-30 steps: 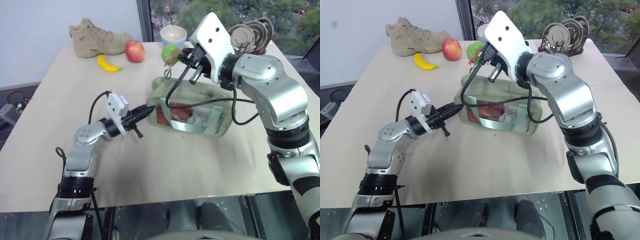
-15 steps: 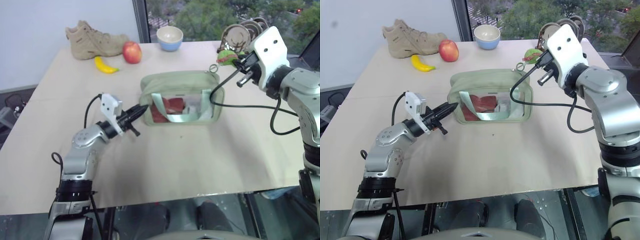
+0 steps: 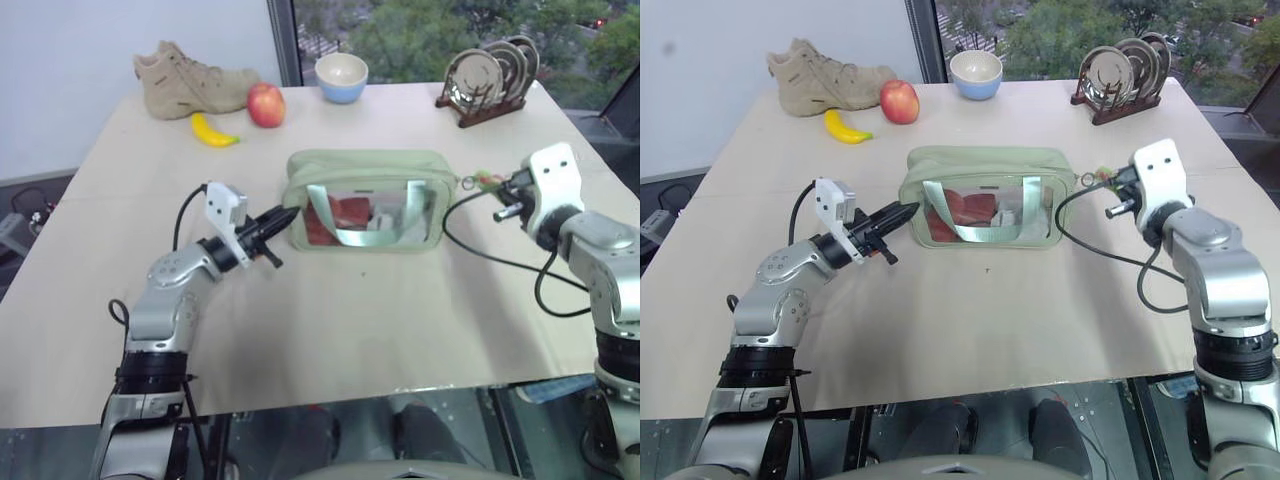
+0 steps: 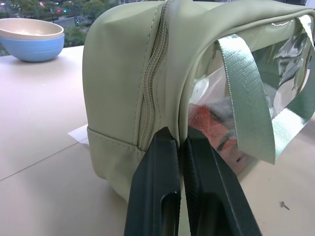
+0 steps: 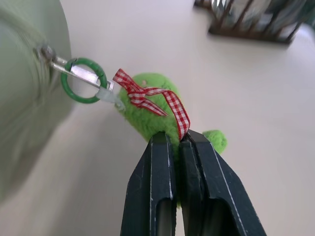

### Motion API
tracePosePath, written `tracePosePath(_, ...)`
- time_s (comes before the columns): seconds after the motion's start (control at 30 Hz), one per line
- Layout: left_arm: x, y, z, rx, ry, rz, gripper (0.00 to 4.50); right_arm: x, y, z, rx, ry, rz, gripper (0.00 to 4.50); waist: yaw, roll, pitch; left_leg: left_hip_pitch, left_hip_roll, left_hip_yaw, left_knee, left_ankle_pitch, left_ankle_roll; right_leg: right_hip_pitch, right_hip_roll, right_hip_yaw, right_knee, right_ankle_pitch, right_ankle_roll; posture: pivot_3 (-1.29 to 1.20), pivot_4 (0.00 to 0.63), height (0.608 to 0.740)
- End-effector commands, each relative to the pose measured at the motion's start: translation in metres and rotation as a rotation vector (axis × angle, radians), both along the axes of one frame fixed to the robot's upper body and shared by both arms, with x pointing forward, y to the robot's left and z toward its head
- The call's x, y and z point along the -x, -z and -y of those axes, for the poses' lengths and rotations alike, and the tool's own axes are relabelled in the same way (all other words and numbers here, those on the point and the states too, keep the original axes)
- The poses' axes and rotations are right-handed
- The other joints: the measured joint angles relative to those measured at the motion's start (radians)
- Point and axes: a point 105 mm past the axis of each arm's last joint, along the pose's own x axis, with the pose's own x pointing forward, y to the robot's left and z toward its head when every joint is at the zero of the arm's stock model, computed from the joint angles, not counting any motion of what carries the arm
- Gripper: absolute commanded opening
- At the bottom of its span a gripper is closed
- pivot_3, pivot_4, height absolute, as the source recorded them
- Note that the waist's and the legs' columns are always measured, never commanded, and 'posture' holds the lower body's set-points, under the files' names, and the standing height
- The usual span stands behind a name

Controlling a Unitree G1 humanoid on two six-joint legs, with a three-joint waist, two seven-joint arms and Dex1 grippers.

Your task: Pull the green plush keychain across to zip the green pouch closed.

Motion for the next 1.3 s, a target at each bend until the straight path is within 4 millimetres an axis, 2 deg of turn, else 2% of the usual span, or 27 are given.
tracePosePath(0.03, -0.003, 0.004, -0.014, 0.002, -0.072, -0.026, 0.00, 0.007, 0.026, -0.025, 0.046, -0.086, -0.099, 0.07, -0.001, 0.001, 0.000, 0.000, 0.000, 0.000, 0.000, 0.000, 0.000, 0.000, 0.000, 0.000, 0.000, 0.000, 0.000, 0.00, 0.150, 0.740)
tracePosePath(0.13, -0.003, 0.004, -0.011, 0.010, -0.066, -0.030, 0.00, 0.007, 0.052, -0.045, 0.139, -0.157, -0.168, 0.07, -0.001, 0.001, 0.000, 0.001, 0.000, 0.000, 0.000, 0.000, 0.000, 0.000, 0.001, 0.001, 0.000, 0.000, 0.000, 0.00, 0.150, 0.740)
tracePosePath(0.3, -0.004, 0.001, -0.011, 0.017, -0.068, -0.027, 0.00, 0.000, 0.065, -0.056, 0.197, -0.184, -0.183, 0.07, 0.000, 0.000, -0.001, 0.002, 0.000, 0.000, 0.000, 0.000, 0.000, 0.001, 0.001, 0.001, 0.000, 0.000, 0.000, 0.00, 0.150, 0.740)
tracePosePath(0.43, -0.003, 0.001, -0.011, 0.020, -0.068, -0.025, 0.00, -0.006, 0.068, -0.044, 0.331, -0.165, -0.161, 0.07, 0.000, 0.000, -0.001, 0.002, 0.000, 0.000, 0.000, 0.000, 0.000, 0.001, 0.001, 0.000, 0.000, 0.000, 0.000, 0.00, 0.150, 0.740)
tracePosePath(0.53, -0.001, 0.000, -0.008, 0.027, -0.057, -0.024, 0.00, -0.010, 0.061, -0.039, 0.356, -0.153, -0.114, 0.07, 0.000, 0.000, -0.001, 0.002, 0.000, 0.000, 0.000, 0.000, 0.000, 0.001, 0.001, 0.001, 0.000, 0.000, 0.000, 0.00, 0.150, 0.740)
tracePosePath(0.63, 0.009, -0.006, -0.002, 0.063, 0.013, -0.018, 0.00, -0.010, 0.028, -0.044, 0.183, -0.171, -0.012, 0.07, -0.001, 0.000, -0.001, 0.002, 0.000, 0.000, 0.000, 0.000, 0.000, 0.001, 0.001, 0.001, 0.000, 0.000, 0.000, 0.00, 0.150, 0.740)
tracePosePath(0.7, 0.015, -0.011, -0.002, 0.063, 0.040, -0.005, 0.00, -0.004, 0.008, -0.046, 0.147, -0.222, 0.061, 0.76, 0.001, 0.001, -0.001, 0.001, 0.000, 0.000, 0.000, 0.000, 0.000, 0.001, 0.001, 0.000, 0.000, 0.000, 0.000, 0.00, 0.150, 0.740)
tracePosePath(0.73, 0.018, -0.013, -0.003, 0.064, 0.051, -0.003, 0.37, 0.001, 0.001, -0.047, 0.134, -0.251, 0.081, 1.09, 0.002, 0.001, -0.001, 0.000, 0.000, 0.000, 0.000, 0.000, 0.000, 0.000, 0.001, 0.000, -0.001, 0.000, 0.000, 0.00, 0.150, 0.740)
tracePosePath(0.77, 0.022, -0.015, -0.003, 0.060, 0.064, 0.002, 0.78, 0.007, -0.004, -0.046, 0.123, -0.271, 0.099, 1.61, 0.002, 0.001, -0.001, -0.001, 0.000, -0.001, 0.000, 0.000, 0.000, 0.000, 0.001, 0.000, -0.001, 0.000, 0.000, 0.00, 0.150, 0.740)
tracePosePath(0.8, 0.025, -0.016, -0.004, 0.056, 0.081, 0.005, 0.92, 0.013, -0.010, -0.048, 0.100, -0.305, 0.119, 1.83, 0.002, 0.001, -0.001, -0.001, 0.000, -0.001, 0.000, 0.000, 0.000, 0.000, 0.000, 0.000, -0.001, 0.000, 0.000, 0.00, 0.150, 0.740)
tracePosePath(0.83, 0.028, -0.016, -0.004, 0.053, 0.093, 0.007, 1.48, 0.017, -0.014, -0.049, 0.087, -0.327, 0.132, 2.46, 0.002, 0.001, -0.001, -0.001, 0.000, -0.002, -0.001, 0.000, 0.000, 0.000, 0.000, -0.001, -0.001, 0.000, 0.000, 0.00, 0.150, 0.740)
tracePosePath(0.87, 0.032, -0.018, -0.006, 0.051, 0.105, 0.007, 1.86, 0.025, -0.021, -0.047, 0.061, -0.341, 0.150, 2.83, 0.003, 0.001, -0.001, -0.001, 0.000, -0.002, -0.001, 0.000, 0.000, 0.000, 0.000, -0.001, -0.001, 0.000, 0.000, 0.00, 0.150, 0.740)
tracePosePath(0.97, 0.049, -0.019, -0.012, 0.036, 0.155, -0.003, 3.29, 0.050, -0.035, -0.037, 0.017, -0.385, 0.180, 4.30, 0.004, 0.001, 0.000, -0.002, 0.000, -0.003, -0.001, 0.000, 0.000, -0.001, 0.000, -0.001, -0.002, 0.000, 0.000, 0.00, 0.150, 0.740)
tracePosePath(1.0, 0.054, -0.019, -0.016, 0.029, 0.161, -0.012, 3.80, 0.062, -0.039, -0.034, 0.003, -0.409, 0.184, 4.50, 0.005, 0.002, 0.000, -0.002, 0.000, -0.003, -0.002, 0.000, 0.000, 0.000, 0.000, -0.001, -0.003, 0.000, 0.000, 0.00, 0.150, 0.740)
tracePosePath(1.03, 0.058, -0.019, -0.020, 0.011, 0.154, -0.018, 4.28, 0.072, -0.042, -0.030, -0.011, -0.427, 0.180, 4.50, 0.007, 0.002, 0.000, -0.002, 0.000, -0.003, -0.002, 0.000, 0.000, 0.000, 0.000, -0.001, -0.003, 0.000, 0.000, 0.00, 0.150, 0.740)
tracePosePath(1.07, 0.061, -0.016, -0.025, -0.029, 0.138, -0.020, 4.40, 0.084, -0.042, -0.028, -0.018, -0.454, 0.162, 4.50, 0.008, 0.002, 0.000, -0.002, 0.000, -0.003, -0.002, 0.000, 0.000, 0.000, 0.000, -0.001, -0.004, 0.000, 0.000, 0.00, 0.150, 0.740)
tracePosePath(1.2, 0.078, -0.007, -0.040, -0.100, 0.131, -0.079, 4.40, 0.115, -0.039, -0.009, -0.021, -0.446, 0.096, 4.50, 0.016, 0.003, 0.001, 0.001, 0.001, -0.003, -0.002, 0.000, 0.000, 0.004, 0.001, -0.001, -0.007, 0.000, 0.000, 0.00, 0.150, 0.740)
tracePosePath(1.3, 0.080, -0.003, -0.052, -0.142, 0.075, -0.093, 4.40, 0.133, -0.034, 0.006, -0.004, -0.406, 0.050, 4.50, 0.028, 0.004, 0.002, 0.002, 0.001, -0.003, -0.002, 0.000, 0.000, 0.008, 0.002, -0.001, -0.010, 0.000, 0.000, 0.00, 0.150, 0.740)
